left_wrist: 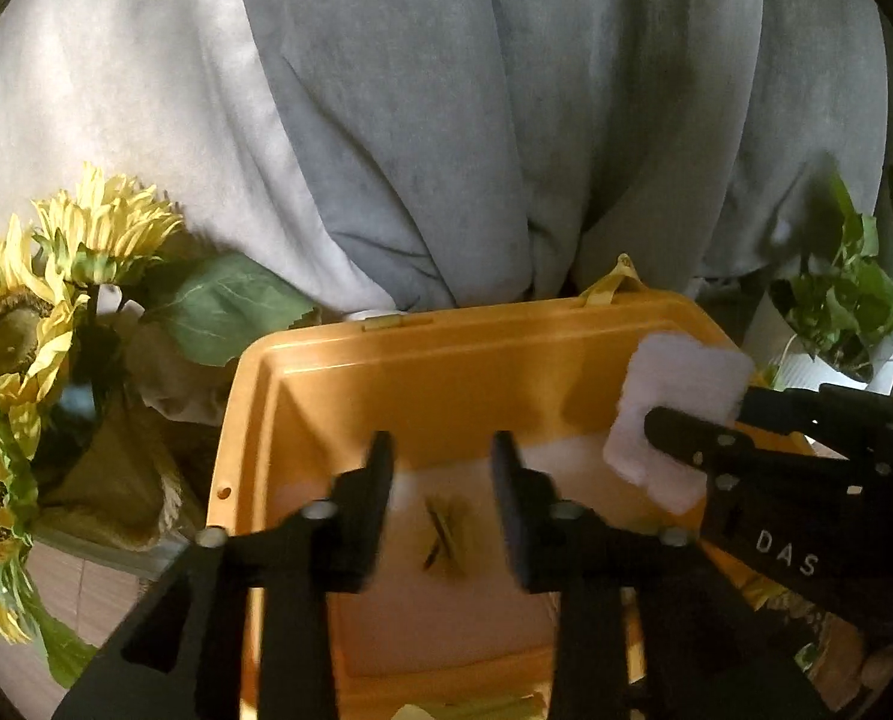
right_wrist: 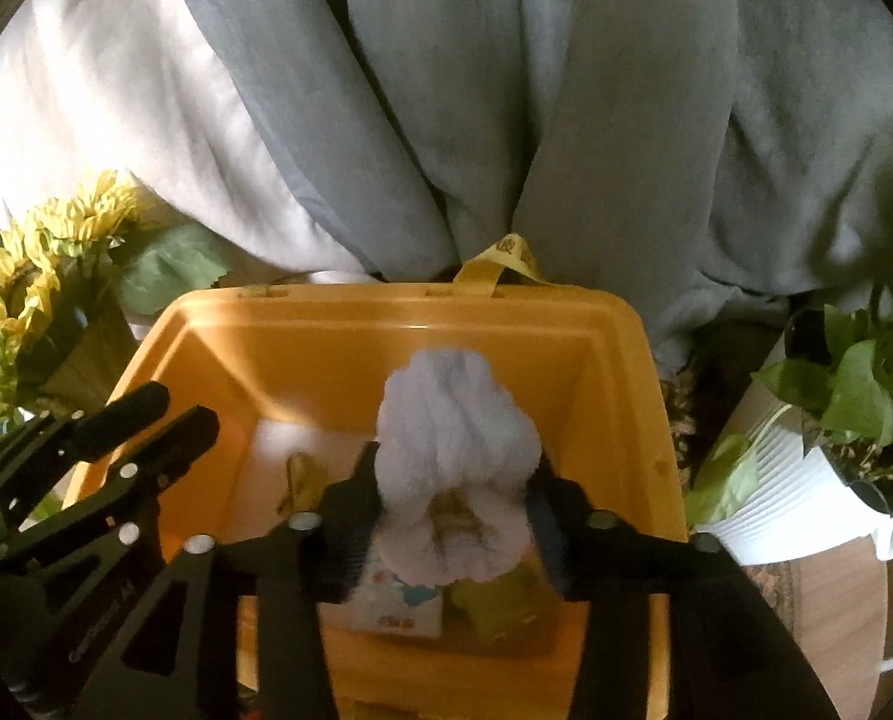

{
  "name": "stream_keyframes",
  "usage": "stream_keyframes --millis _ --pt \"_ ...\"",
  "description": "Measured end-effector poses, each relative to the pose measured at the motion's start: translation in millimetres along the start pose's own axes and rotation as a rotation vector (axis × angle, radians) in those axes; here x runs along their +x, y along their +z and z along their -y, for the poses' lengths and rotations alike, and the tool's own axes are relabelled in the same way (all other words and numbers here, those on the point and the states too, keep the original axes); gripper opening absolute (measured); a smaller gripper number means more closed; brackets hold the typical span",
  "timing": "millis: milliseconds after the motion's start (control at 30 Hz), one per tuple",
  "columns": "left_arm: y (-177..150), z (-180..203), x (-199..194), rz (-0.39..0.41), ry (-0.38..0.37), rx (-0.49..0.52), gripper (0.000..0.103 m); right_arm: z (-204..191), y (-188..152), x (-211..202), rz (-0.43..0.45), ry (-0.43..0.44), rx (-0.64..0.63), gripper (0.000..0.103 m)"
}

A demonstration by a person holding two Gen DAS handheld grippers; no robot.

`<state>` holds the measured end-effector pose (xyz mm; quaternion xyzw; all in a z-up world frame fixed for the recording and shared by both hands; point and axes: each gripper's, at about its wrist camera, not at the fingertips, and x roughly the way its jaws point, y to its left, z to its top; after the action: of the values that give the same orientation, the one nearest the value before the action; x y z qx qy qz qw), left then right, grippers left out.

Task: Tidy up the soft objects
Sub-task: 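Lift both toys over the orange crate and open both grippers inside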

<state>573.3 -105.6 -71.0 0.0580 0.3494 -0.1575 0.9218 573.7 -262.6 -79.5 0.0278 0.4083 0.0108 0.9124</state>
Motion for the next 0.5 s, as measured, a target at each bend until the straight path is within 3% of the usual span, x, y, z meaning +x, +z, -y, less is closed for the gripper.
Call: stream_keyframes --millis 67,133,500 --pt "-0.6 -0.1 -1.1 -0.001 0.002 0.004 0.04 -0.3 -0.7 -1.9 0.004 -0.008 -0.004 0.054" --pt "-0.9 -0.7 -2.2 -0.003 0.007 0.003 0.05 -0.4 -0.4 -3.6 0.002 -0.006 -0.005 0.062" --pt "-7.0 -1.0 -41.2 0.062 0.087 -0.024 0.07 3.7 -1.9 -41.4 0.092 -0.062 0.018 0.077"
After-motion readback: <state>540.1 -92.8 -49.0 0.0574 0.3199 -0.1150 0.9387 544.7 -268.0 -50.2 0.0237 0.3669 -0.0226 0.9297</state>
